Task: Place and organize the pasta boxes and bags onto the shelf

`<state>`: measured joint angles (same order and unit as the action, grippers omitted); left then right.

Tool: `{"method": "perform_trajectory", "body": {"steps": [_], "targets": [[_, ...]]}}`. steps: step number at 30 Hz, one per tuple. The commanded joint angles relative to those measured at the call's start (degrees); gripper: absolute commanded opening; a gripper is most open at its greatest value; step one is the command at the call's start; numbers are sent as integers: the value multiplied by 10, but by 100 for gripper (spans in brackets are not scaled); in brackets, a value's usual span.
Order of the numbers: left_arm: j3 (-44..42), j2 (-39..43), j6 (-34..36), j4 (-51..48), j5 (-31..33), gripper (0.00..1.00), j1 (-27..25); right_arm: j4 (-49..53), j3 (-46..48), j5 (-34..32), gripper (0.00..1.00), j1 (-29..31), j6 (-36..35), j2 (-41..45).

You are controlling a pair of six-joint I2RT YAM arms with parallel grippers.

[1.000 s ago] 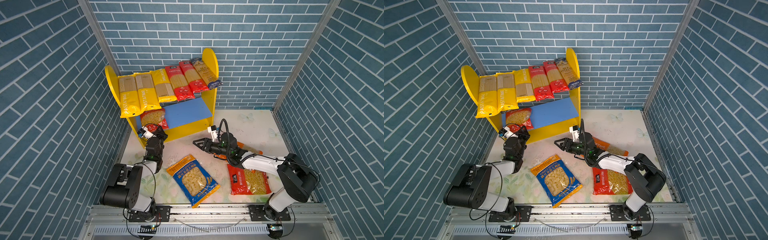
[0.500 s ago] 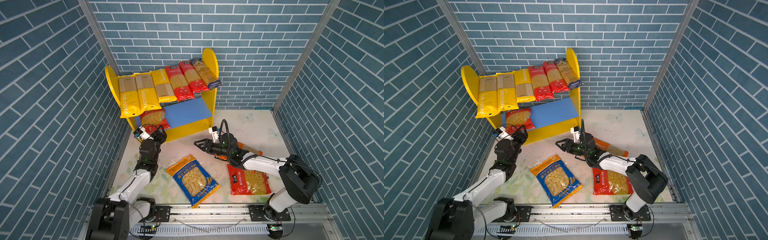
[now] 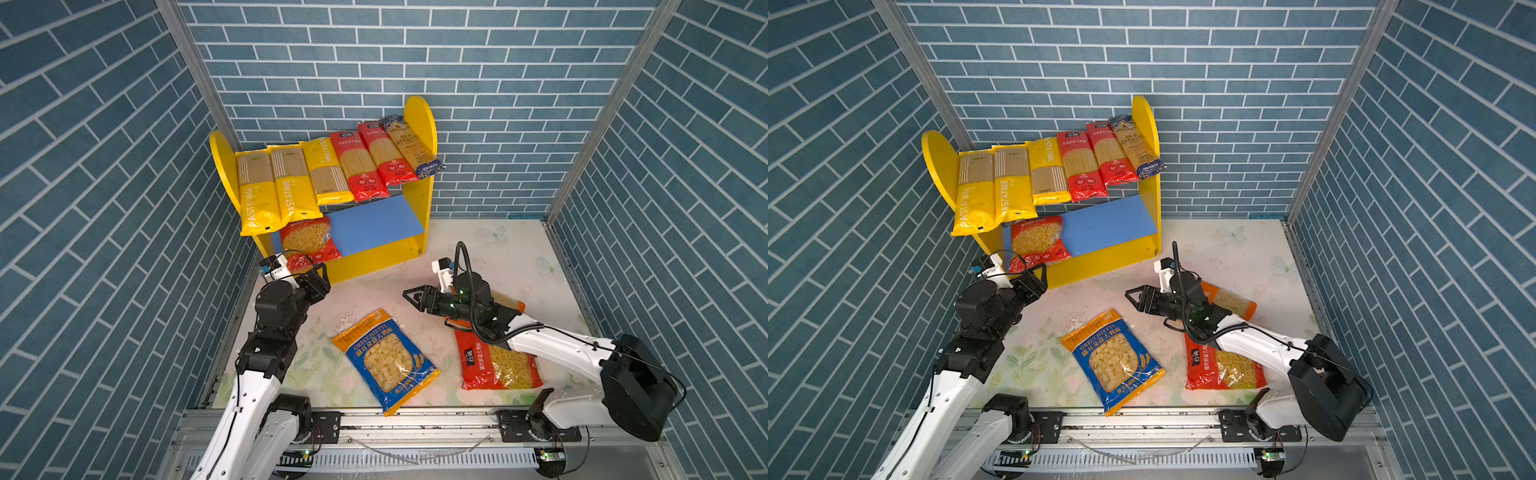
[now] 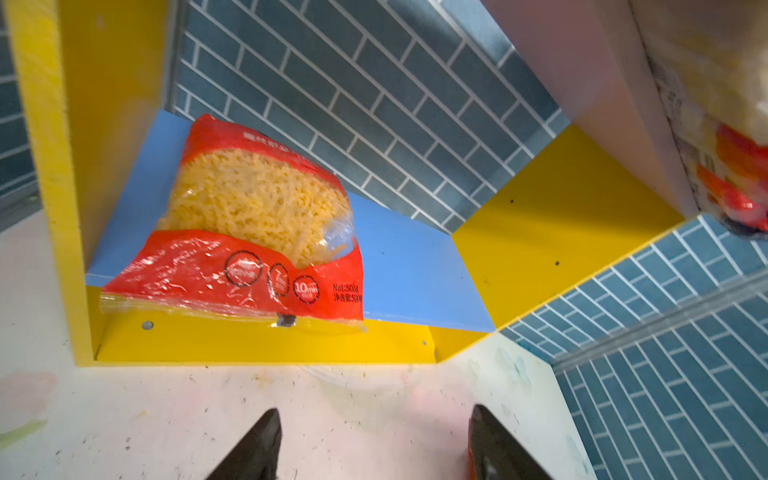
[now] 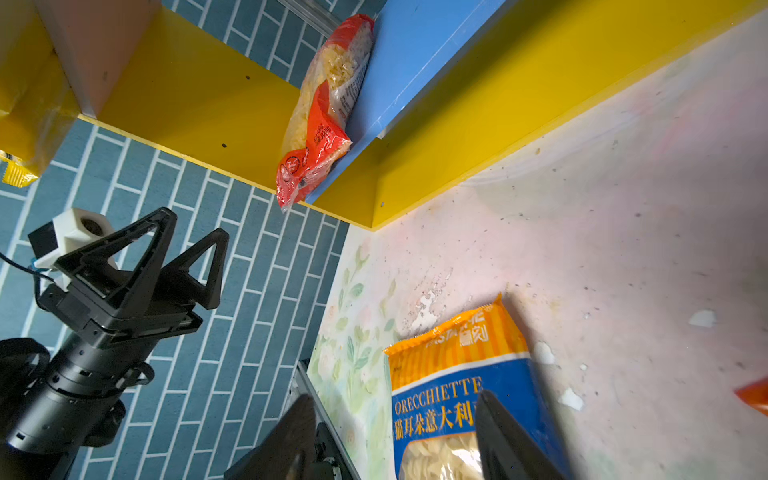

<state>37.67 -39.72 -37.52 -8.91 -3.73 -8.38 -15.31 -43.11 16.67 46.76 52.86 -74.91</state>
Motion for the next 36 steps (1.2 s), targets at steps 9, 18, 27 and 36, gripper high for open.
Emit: {"method": "perform_trajectory", "body": {"steps": [9,18,27,36], "targets": [[-60,29,12,-29,-11,72,-162,473,4,-90,62,-76,-146,140],[-77,-60,10,25,134,72,-418,639,33,-140,62,-71,-65,179],[-96,-157,-15,129,151,72,-479,580,57,-156,61,33,7,85],[-108,-129,-13,95,174,71,-479,363,-12,-148,62,33,-18,-70]]}}
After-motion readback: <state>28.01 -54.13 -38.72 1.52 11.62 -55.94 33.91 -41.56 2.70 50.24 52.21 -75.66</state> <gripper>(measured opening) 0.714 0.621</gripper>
